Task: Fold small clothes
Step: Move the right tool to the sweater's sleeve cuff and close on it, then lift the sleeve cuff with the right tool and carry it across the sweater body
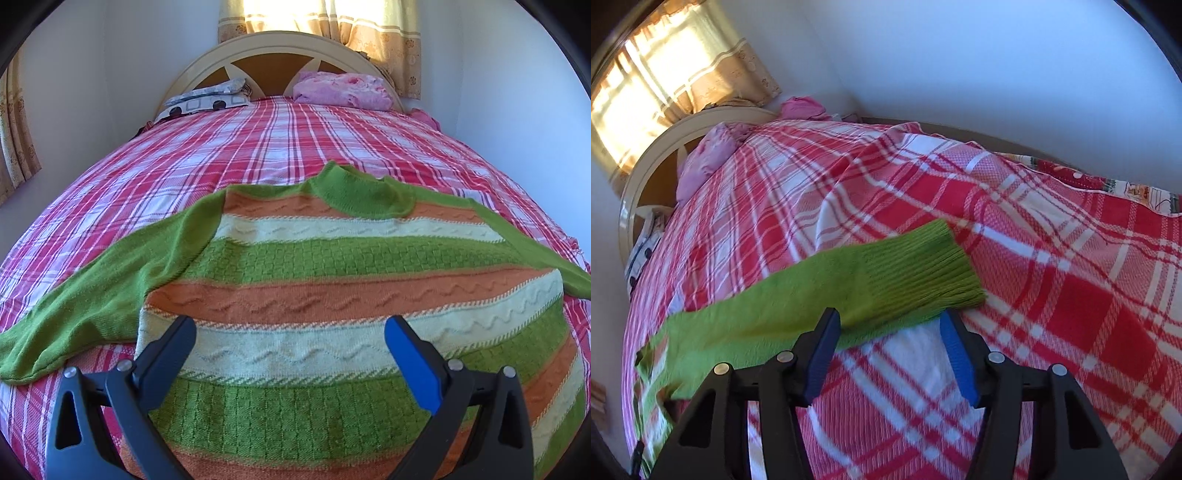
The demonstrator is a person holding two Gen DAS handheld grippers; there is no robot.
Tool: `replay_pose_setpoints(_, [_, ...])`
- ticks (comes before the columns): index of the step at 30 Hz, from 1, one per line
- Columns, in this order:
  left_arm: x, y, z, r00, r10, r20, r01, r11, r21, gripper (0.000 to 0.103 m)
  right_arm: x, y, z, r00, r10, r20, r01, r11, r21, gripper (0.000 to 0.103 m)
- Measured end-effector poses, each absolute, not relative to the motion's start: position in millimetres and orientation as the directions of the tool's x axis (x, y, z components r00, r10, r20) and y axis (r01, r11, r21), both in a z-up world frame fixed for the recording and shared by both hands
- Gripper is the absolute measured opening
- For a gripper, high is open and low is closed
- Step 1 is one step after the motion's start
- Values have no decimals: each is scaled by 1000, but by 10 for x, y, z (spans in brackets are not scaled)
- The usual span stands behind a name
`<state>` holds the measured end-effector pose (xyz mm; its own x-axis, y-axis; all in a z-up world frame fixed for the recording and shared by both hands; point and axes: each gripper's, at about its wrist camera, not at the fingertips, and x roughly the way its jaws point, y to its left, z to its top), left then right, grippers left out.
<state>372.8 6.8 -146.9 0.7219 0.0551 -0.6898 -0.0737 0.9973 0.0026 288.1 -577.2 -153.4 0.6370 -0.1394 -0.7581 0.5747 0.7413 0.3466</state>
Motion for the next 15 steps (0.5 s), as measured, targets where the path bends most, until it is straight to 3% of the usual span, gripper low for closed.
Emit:
replay_pose_setpoints(3, [3735,77,-1483,720,53,-692,-76,997,-2,103,2931,-5866,-1567,637,-146,-757,605,703,374,55])
replay_pose_setpoints(6, [3729,82,-1485,721,50,-691,-79,997,-10,103,2973,-5935,-1582,624,-183,-760,641,677,363,46])
replay_pose_setpoints(8, [3733,84,-1495,721,48,-692,-80,997,-15,103,2992,-5962,-1595,611,-206,-764,660,666,348,28])
replay_pose_setpoints(11, [3740,76,-1505,718,47,-695,-79,997,-14,103,2992,-6016,-1614,615,-214,-759,662,663,350,13])
replay_pose_setpoints(15, [3746,75,-1520,713,46,-699,-80,997,-16,103,2996,-5949,-1517,626,-226,-746,642,693,329,8])
